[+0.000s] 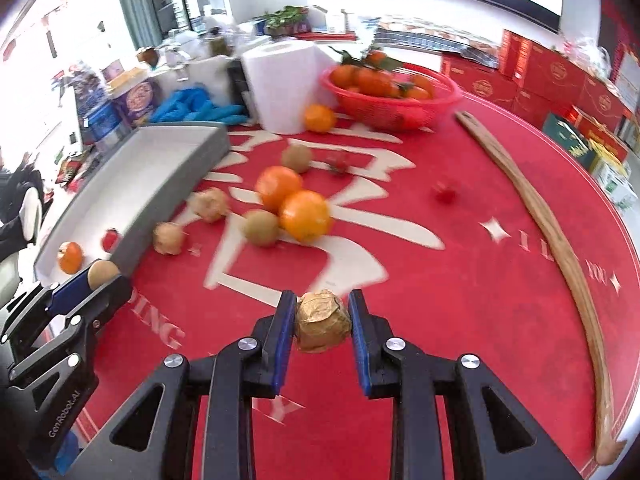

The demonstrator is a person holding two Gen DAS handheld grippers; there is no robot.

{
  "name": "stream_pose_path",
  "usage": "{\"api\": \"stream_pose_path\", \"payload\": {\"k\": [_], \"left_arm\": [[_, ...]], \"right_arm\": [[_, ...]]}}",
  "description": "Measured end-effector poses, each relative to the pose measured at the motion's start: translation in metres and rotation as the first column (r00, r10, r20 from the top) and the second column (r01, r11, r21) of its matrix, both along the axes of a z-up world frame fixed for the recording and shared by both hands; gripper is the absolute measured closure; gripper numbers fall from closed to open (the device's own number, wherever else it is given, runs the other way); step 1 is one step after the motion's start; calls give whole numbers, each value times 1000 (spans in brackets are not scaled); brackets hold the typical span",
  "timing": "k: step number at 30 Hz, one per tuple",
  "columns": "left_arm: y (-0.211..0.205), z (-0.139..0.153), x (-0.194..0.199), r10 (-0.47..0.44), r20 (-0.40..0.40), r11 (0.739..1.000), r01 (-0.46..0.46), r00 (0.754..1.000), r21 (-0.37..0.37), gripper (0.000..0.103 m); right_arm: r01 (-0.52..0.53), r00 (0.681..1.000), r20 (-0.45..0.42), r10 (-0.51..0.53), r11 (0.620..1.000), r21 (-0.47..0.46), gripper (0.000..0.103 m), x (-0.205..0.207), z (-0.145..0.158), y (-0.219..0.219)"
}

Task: Organize fruits
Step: 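Carry the kiwi and foil-wrapped fruit into the white tray and release both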

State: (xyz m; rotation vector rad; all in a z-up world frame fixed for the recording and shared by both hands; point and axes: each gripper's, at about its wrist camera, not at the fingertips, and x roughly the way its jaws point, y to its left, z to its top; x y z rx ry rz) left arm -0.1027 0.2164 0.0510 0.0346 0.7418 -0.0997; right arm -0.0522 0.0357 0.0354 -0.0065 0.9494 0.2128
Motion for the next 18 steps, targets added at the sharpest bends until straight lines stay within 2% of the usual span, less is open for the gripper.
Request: {"api": "stream_pose_path", "payload": {"k": [10, 18], "left_arm": [[68, 11, 29, 175, 11, 984, -175, 984, 2, 73], [117, -4, 46, 306, -66, 952, -307, 950, -5, 73]], "right_arm": [[-157, 988, 6, 157, 987, 40, 75, 32, 23, 78], [-258, 966, -9, 259, 964, 70, 75, 51, 31, 138]]}}
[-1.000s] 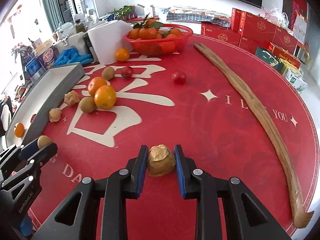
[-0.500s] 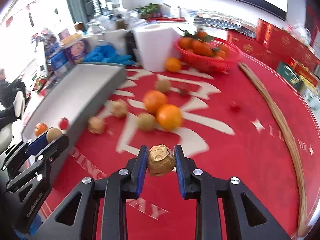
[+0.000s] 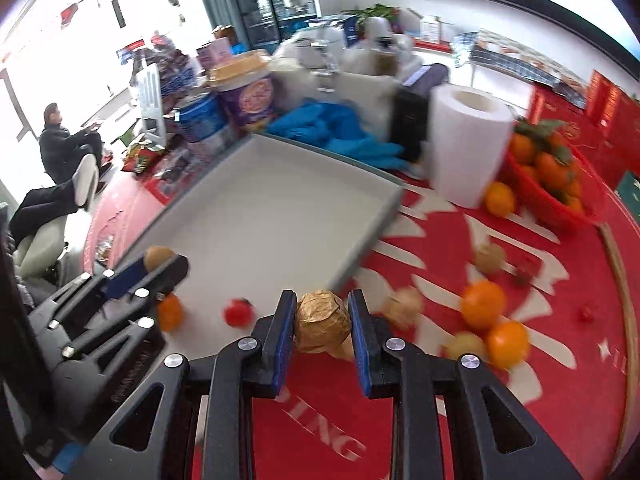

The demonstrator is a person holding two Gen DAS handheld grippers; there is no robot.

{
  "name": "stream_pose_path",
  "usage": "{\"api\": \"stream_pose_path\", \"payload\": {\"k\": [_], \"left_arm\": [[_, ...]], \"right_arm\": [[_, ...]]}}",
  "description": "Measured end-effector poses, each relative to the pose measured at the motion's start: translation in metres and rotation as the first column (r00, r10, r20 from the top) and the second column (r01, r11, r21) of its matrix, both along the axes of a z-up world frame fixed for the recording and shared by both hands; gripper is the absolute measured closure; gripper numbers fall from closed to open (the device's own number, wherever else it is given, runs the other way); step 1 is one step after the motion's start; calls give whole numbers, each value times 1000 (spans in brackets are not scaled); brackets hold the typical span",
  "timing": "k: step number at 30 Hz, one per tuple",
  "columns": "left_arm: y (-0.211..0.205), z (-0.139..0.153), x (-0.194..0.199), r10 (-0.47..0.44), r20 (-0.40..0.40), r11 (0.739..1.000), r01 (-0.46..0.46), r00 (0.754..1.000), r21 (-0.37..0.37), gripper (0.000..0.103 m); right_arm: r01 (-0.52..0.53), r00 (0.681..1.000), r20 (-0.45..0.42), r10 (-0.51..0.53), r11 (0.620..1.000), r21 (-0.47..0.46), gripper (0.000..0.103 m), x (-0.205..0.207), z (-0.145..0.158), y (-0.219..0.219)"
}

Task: Organize fruits
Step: 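Carry the kiwi and foil-wrapped fruit into the white tray and release both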

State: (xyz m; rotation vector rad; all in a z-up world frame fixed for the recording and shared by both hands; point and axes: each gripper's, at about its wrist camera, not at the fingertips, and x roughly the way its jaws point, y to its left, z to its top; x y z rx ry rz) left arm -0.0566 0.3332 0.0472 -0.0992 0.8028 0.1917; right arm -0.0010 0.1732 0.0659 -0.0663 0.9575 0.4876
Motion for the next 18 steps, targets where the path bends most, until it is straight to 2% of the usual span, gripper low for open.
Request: {"api": "stream_pose_path", "payload": {"k": [5, 12, 13, 14, 16, 17, 18], "left_arm": [[14, -20, 3, 29, -57, 999, -31, 998, -41, 73], [15, -28, 4, 42, -62, 999, -44, 997, -17, 70], [14, -28, 5, 38, -60, 999, -39, 997, -14, 58], [13, -28, 4, 37, -53, 999, -37, 998, -11, 41], [12, -25, 1, 45, -33, 999, -45, 998, -2, 25], [11, -23, -2, 50, -16, 999, -50, 999, 4, 23], [11, -21, -2, 49, -13, 999, -49, 999, 4, 23]], "right_arm": [[-35, 999, -17, 35, 999, 8, 75, 9, -4, 27], [-54, 997, -55, 54, 999, 2, 75, 19, -17, 47], [-55, 997, -59, 55, 998, 1, 75, 20, -18, 49], [-58, 996, -65, 58, 998, -1, 75, 21, -20, 50], [-65, 994, -84, 64, 998, -3, 75, 24, -22, 52], [-66, 994, -92, 65, 998, -4, 74, 25, -22, 53], [-65, 993, -95, 65, 998, -5, 59, 25, -22, 53]]}}
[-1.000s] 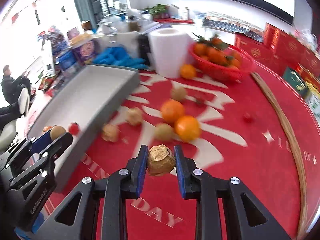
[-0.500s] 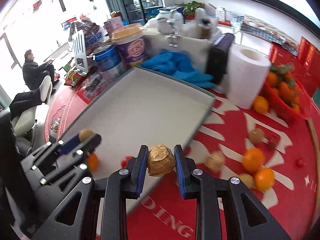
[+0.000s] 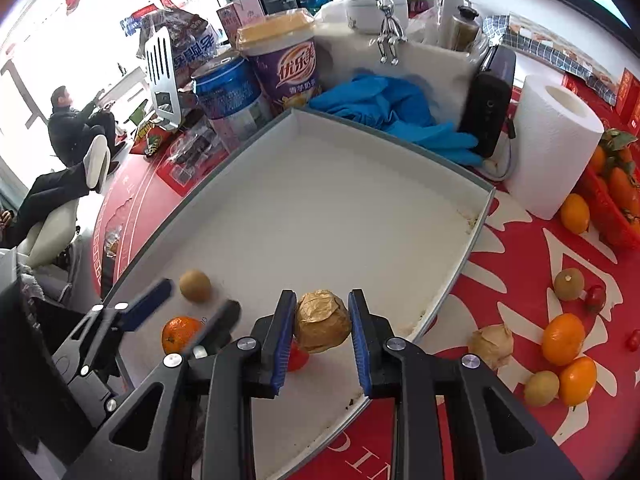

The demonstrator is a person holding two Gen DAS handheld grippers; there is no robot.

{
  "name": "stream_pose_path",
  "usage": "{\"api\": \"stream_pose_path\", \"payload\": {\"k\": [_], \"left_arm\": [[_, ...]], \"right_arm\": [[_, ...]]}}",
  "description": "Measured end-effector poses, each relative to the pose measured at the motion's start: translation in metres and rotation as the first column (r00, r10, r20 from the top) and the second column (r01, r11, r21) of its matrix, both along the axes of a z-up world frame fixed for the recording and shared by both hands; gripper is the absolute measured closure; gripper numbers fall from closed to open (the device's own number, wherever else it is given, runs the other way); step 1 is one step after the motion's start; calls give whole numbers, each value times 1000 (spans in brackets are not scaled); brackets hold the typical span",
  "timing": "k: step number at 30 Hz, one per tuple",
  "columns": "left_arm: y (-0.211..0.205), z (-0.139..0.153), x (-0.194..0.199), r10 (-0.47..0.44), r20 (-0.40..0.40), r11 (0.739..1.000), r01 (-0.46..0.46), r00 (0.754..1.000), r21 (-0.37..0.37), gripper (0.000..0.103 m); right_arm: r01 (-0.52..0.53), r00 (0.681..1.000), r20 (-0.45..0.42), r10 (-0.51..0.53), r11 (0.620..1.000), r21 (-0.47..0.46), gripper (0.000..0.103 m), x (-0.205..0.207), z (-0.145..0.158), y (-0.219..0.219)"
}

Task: Organize fruits
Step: 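Carry the kiwi and foil-wrapped fruit into the white tray and release both, then move both tools back over the fruits on the tablecloth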

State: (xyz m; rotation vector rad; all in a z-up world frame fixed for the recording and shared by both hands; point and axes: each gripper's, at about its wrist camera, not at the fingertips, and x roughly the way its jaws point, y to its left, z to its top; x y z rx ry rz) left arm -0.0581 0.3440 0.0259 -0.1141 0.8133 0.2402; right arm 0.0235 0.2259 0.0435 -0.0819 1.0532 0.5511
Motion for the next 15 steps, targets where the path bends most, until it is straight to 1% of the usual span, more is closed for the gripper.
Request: {"api": "stream_pose_path", "payload": {"k": [1, 3, 8, 9, 10, 12, 15], "left_arm": [[0, 1, 0, -2, -5, 1000, 2, 1000, 0, 22], [1, 2, 0, -5, -18, 1000, 5, 1000, -4, 22], [-3, 12, -4, -27, -19, 999, 27, 999, -29, 22], [-7, 14, -6, -36, -14, 999, 35, 999, -30, 22], [-11, 17, -8, -48, -9, 998, 48, 999, -28, 22], [-25, 23, -11, -93, 0, 996, 93, 996, -18, 22], [-48, 31, -15, -167, 11, 986, 167, 986, -1, 22]], "right_arm": [[5, 1000, 1, -5, 1000, 3, 30, 0, 1, -1], [25, 999, 26, -25, 999, 22, 6, -1, 6, -5], [55, 995, 79, -61, 996, 73, 6, -9, 29, -26], [65, 993, 92, -72, 995, 77, 1, -11, 32, -32], [84, 990, 107, -92, 993, 81, 0, -13, 35, -42], [114, 986, 117, -123, 990, 82, 0, -15, 36, -56], [174, 976, 119, -182, 982, 73, 0, -21, 33, -89]]}}
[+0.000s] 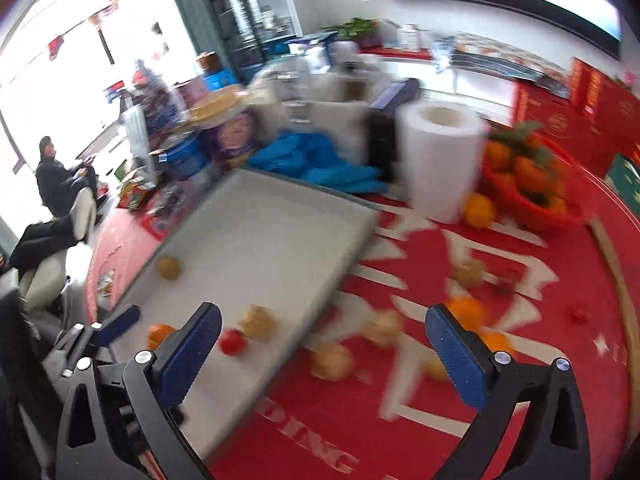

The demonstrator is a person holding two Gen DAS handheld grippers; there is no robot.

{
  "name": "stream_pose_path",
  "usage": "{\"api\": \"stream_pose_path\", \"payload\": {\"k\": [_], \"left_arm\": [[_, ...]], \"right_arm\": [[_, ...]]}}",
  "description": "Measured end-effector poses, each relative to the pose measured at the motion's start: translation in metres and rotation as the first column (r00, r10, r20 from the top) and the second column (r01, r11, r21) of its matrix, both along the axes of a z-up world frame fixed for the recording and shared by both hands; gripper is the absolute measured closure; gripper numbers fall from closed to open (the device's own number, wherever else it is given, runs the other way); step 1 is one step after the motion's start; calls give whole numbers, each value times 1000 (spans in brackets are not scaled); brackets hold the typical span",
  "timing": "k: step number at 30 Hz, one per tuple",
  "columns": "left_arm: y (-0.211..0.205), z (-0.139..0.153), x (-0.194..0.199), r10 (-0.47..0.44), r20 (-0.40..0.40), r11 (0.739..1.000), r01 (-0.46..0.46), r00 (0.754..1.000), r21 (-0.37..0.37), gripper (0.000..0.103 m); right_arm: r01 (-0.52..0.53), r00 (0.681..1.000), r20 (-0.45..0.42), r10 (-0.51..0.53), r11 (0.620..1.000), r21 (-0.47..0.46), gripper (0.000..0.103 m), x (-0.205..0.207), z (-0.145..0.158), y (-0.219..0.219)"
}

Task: Organize fruits
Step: 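Move both tools back over the fruits on the tablecloth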

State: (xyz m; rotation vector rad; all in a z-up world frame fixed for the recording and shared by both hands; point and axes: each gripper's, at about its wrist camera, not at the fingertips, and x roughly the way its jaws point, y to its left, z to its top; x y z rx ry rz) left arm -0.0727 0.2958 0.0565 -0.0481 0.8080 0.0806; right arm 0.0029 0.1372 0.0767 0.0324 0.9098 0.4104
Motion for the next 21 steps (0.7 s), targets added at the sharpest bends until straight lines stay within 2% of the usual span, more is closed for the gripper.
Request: {"api": "stream_pose_path", "payload": {"k": [5, 9, 11, 14, 18, 21], "left_arm": [[-60, 4, -8, -175, 9, 984, 174, 985, 43, 22], [-97, -9, -10, -243, -28, 967, 244, 970, 71, 22], [-109, -19, -7, -243, -64, 967, 247, 968, 66, 22], [-123, -24, -9, -210, -56, 969, 215, 976, 122, 22], [-124, -35, -1, -173, -126, 984, 177, 977, 21, 22], [-130, -42, 1, -134, -140, 987, 144, 981, 66, 22]], "right_arm": [[135, 990, -39, -137, 990, -46, 0, -11, -18, -64], [214, 973, -62, -221, 971, -108, 0, -21, -36, -107], [238, 966, -67, -249, 961, -143, 0, -28, -44, -125], [264, 958, -65, -279, 947, -184, 0, -38, -56, -144], [269, 955, -74, -287, 943, -195, 0, -48, -67, -156], [261, 960, -45, -276, 942, -210, 0, -53, -67, -155]]}}
